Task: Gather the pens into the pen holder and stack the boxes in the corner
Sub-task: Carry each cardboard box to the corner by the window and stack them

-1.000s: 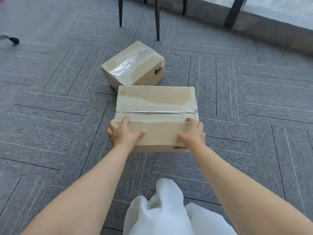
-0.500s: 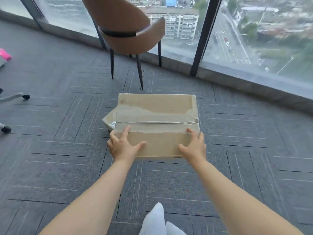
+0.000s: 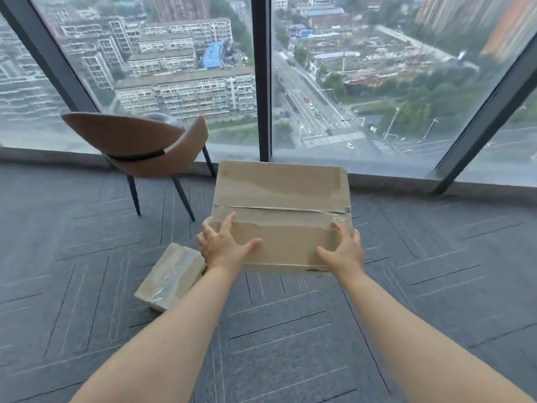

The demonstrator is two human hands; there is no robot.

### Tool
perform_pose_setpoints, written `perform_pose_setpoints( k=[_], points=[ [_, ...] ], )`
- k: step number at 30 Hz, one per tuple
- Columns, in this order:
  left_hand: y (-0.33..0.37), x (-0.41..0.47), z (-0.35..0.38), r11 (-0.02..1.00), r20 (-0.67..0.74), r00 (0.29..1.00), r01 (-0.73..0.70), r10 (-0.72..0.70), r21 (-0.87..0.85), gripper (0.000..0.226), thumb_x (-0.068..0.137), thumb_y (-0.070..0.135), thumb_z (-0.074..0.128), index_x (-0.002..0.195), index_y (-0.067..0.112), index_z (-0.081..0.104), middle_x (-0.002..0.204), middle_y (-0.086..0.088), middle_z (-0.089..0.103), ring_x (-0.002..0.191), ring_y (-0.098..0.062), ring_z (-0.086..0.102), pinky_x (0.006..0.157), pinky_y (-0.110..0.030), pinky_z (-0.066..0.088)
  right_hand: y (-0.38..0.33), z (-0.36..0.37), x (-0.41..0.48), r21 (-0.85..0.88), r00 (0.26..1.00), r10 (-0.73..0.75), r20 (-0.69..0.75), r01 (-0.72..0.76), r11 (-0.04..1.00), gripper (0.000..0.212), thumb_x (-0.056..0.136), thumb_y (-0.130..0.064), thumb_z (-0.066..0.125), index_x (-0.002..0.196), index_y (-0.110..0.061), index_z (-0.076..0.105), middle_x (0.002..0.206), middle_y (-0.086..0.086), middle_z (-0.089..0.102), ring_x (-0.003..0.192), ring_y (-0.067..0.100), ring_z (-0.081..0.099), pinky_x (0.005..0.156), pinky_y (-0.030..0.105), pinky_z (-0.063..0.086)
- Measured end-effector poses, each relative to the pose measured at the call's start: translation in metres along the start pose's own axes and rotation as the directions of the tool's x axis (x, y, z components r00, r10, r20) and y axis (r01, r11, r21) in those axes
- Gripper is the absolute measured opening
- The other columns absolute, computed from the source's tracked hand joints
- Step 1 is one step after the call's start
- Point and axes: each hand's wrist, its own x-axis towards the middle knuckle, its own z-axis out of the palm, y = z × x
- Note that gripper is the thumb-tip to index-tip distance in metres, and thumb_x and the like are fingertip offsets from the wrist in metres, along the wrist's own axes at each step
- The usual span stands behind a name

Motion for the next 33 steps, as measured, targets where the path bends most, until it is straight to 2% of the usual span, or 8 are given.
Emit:
perform_pose_setpoints(
  k=[5,9,12,16,19,24,33],
  points=[
    [0.086,0.004,0.023,0.989,0.047,0.988,-0.145,0.147,-0.027,0.082,0.067,0.057,0.072,0.139,0.036,0.037,0.151,-0.012,0.014,0.135,-0.037,0.017,0.110,-0.047,0.026,0.018,-0.075,0.023,0.080,0.986,0.012,-0.163,0.001,0.997,0.076,0.073,-0.027,0.068,0.139,-0.026,0.031,0.142,0.009,0.032,0.128,0.033,0.038,0.106,0.044,0.033],
    [0.166,0.005,0.060,0.970,0.087,0.967,-0.237,0.240,-0.045,0.083,0.068,0.055,0.072,0.139,0.034,0.036,0.151,-0.013,0.014,0.136,-0.038,0.017,0.110,-0.049,0.024,0.050,-0.138,0.056,0.104,0.961,0.021,-0.277,0.008,0.995,0.083,0.072,-0.035,0.074,0.140,-0.022,0.029,0.145,0.009,0.031,0.134,0.028,0.033,0.110,0.049,0.029],
    [0.230,0.000,0.101,0.960,0.097,0.955,-0.277,0.280,-0.046,0.083,0.067,0.055,0.073,0.139,0.035,0.036,0.151,-0.014,0.014,0.136,-0.037,0.018,0.111,-0.048,0.023,0.083,-0.187,0.091,0.094,0.939,0.052,-0.341,-0.021,0.995,0.084,0.070,-0.039,0.075,0.139,-0.020,0.031,0.145,0.010,0.033,0.132,0.030,0.035,0.107,0.044,0.030],
    [0.319,-0.008,0.162,0.954,0.132,0.945,-0.290,0.298,-0.073,0.081,0.067,0.054,0.074,0.137,0.035,0.039,0.152,-0.014,0.014,0.137,-0.037,0.017,0.112,-0.048,0.022,0.128,-0.265,0.145,0.081,0.917,0.085,-0.390,-0.058,0.995,0.083,0.068,-0.039,0.076,0.137,-0.021,0.033,0.143,0.010,0.035,0.131,0.030,0.037,0.107,0.043,0.030],
    [0.390,-0.016,0.202,0.951,0.183,0.935,-0.287,0.304,-0.114,0.079,0.067,0.051,0.075,0.135,0.034,0.040,0.152,-0.013,0.014,0.137,-0.037,0.016,0.110,-0.049,0.027,0.159,-0.327,0.178,0.079,0.897,0.118,-0.427,-0.093,0.993,0.080,0.067,-0.039,0.076,0.135,-0.023,0.035,0.140,0.009,0.037,0.126,0.033,0.041,0.104,0.044,0.035],
    [0.491,-0.032,0.259,0.930,0.214,0.906,-0.350,0.366,-0.110,0.081,0.066,0.051,0.075,0.136,0.033,0.038,0.149,-0.015,0.018,0.135,-0.037,0.020,0.111,-0.046,0.025,0.209,-0.416,0.221,0.091,0.864,0.179,-0.471,-0.154,0.984,0.075,0.067,-0.041,0.075,0.131,-0.025,0.039,0.143,0.010,0.034,0.127,0.035,0.040,0.105,0.045,0.036],
    [0.627,-0.047,0.345,0.849,0.300,0.795,-0.506,0.528,-0.153,0.075,0.067,0.049,0.075,0.132,0.029,0.042,0.148,-0.016,0.020,0.134,-0.037,0.021,0.113,-0.044,0.021,0.282,-0.520,0.268,0.155,0.757,0.293,-0.585,-0.250,0.956,0.071,0.067,-0.042,0.075,0.127,-0.026,0.042,0.143,0.010,0.035,0.125,0.035,0.041,0.100,0.042,0.037]
  ],
)
